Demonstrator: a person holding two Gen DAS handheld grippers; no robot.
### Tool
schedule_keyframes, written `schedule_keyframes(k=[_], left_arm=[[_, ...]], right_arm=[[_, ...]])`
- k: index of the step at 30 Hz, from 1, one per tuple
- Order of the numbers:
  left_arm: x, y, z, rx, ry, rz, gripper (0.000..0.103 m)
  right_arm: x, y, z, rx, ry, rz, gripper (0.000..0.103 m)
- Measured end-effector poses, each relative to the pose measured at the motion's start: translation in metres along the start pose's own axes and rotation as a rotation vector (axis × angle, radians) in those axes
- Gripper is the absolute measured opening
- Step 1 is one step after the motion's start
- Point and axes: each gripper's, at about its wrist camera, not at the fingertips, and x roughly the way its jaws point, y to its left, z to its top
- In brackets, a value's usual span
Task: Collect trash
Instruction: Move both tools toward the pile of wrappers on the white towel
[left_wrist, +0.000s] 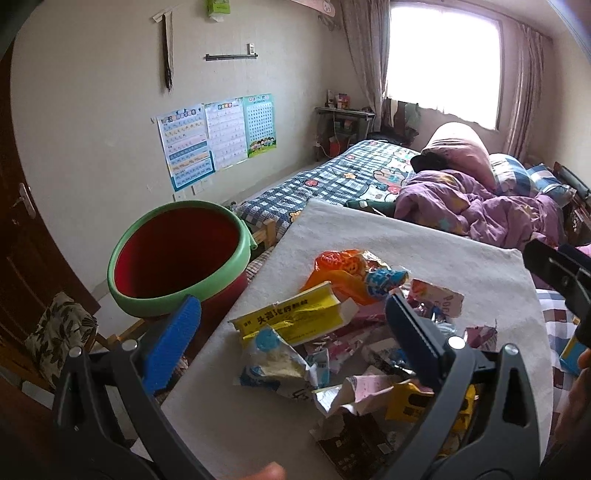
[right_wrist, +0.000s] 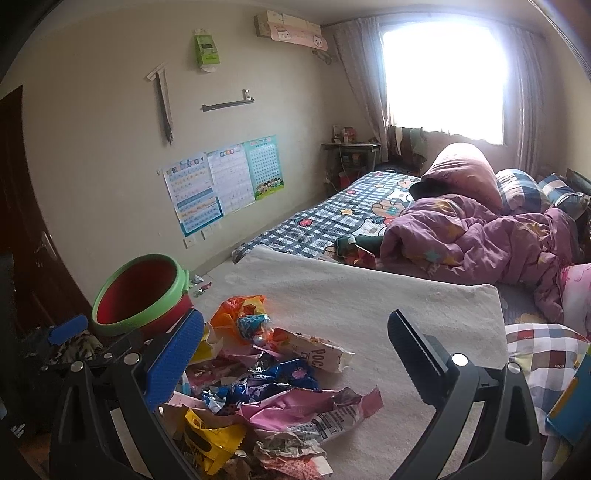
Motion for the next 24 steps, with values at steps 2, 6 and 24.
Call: schedule_keyframes(k=[2,6,24], left_arm=[[-0.002,-0.016,-0.005,-0.005,0.005,0.005,0.098],[-0.011,-0.076,-0.035,-0.026,0.003,0.043,0.098],[-0.004,-0.121,-0.05,-0.02,0.004,0.042,0.098]], right_arm=[[-0.003,0.006,0.0,-0.001,0.002,0.007,0.096],[-0.006,-0.02,-0.001,-0.005,0.003,0.019,0.096],[-0.036,-0.036,0.001,0.003,0.038,0.031,0.096]])
